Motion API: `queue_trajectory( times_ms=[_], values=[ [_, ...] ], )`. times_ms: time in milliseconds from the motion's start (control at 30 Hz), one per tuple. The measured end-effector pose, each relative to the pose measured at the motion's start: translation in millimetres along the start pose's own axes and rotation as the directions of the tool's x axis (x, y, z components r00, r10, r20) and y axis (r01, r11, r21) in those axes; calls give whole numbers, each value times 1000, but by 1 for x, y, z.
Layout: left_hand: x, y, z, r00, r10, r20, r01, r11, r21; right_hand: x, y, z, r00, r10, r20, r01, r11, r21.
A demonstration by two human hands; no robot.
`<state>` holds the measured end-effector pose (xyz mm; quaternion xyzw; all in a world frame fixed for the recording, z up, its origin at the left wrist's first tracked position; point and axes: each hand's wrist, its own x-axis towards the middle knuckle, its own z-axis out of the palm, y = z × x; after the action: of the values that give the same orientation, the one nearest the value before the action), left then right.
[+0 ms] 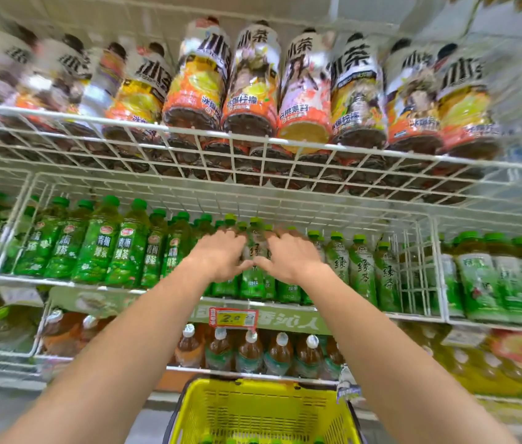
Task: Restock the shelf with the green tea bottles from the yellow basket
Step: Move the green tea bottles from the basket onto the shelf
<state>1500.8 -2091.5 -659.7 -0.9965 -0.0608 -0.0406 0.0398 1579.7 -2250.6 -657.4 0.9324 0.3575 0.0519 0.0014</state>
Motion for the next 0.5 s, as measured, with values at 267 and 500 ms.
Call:
queue_trajectory(
  times_ms=[267,500],
  values=[
    [-48,29,9,1000,27,-8,-27,1000,10,-68,10,28,1000,-2,-25,1,999,-41],
    [-77,63,42,999,51,6,-51,999,3,-110,18,52,999,18,-27,-18,1000,-2]
  ],
)
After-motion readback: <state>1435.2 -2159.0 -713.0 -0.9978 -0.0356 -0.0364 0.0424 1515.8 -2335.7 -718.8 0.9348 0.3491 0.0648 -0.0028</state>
